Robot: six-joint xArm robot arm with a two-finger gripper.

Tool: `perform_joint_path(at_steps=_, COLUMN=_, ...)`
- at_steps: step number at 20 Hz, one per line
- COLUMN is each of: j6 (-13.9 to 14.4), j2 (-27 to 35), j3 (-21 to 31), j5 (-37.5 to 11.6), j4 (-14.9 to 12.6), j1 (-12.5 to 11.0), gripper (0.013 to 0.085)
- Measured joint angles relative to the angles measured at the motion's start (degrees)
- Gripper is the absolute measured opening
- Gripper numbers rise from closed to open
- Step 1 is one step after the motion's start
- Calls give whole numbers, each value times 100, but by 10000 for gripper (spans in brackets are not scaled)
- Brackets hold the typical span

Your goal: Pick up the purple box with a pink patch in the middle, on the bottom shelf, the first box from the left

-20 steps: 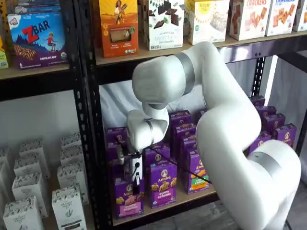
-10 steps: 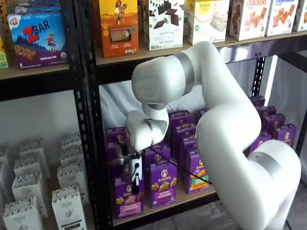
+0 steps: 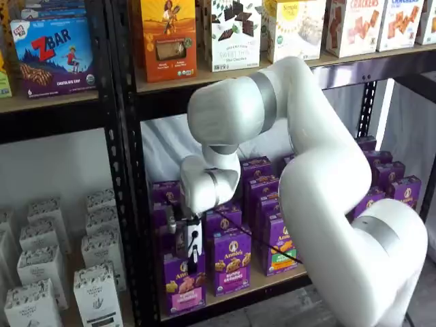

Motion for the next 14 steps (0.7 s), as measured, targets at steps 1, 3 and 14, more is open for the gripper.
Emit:
perform_joint_path(at_steps=1, j6=-13, j2=-20, j3=15, j5=11, j4=9, j1=-7, gripper=370)
perform_joint_path(at_steps=3, j6=-37, j2=-62, j3=51, j5=24, j4=20, j1=-21, gripper=330)
perform_joint_path(at_steps=14, j6=189, j2=-690, j3=705, j5=145, j4=-254, j1=-43, gripper=330)
